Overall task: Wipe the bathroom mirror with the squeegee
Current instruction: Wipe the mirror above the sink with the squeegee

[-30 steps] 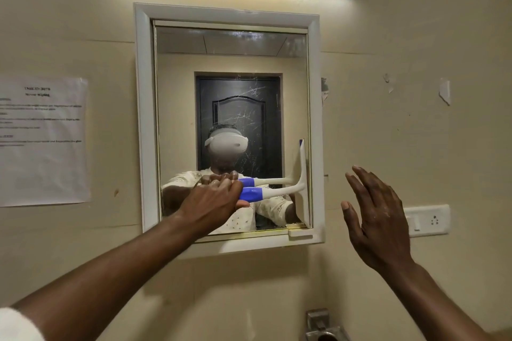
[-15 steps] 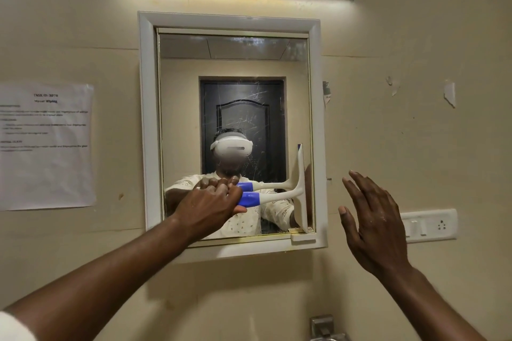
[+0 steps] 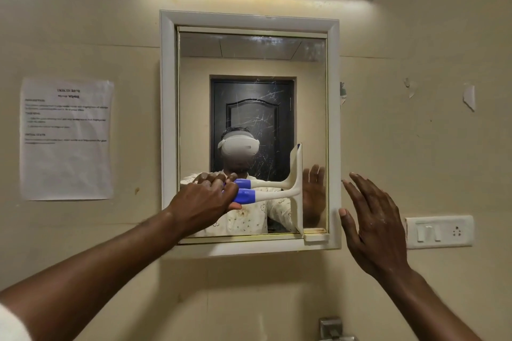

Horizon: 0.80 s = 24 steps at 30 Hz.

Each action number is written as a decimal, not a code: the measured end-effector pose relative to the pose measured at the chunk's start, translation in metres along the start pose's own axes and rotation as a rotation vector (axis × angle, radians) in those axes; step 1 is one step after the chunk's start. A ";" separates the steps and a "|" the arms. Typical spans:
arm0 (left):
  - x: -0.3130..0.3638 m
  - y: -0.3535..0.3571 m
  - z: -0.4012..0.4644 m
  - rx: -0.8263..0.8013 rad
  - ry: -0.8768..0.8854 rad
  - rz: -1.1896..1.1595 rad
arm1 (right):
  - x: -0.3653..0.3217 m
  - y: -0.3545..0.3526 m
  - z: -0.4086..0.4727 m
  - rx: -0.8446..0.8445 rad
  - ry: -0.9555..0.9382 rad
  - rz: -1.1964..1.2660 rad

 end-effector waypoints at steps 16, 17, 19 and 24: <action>-0.026 -0.009 -0.023 0.068 0.037 -0.010 | -0.041 0.014 0.010 -0.019 -0.041 0.034; -0.028 -0.009 -0.026 0.060 0.039 -0.009 | -0.044 0.015 0.011 -0.019 -0.045 0.036; -0.032 -0.010 -0.032 0.054 0.044 -0.003 | -0.050 0.018 0.013 -0.023 -0.051 0.043; -0.048 0.000 -0.047 -0.096 -0.009 0.064 | -0.064 0.025 0.014 -0.045 -0.066 0.045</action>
Point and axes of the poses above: each hand's wrist, its own z-axis towards the middle knuckle, its own y-axis out of the palm, x = y × z, the point moved 7 cm from there along z, towards the middle knuckle, and after that the axes turned 1 degree about -y, right-handed, at the moved point
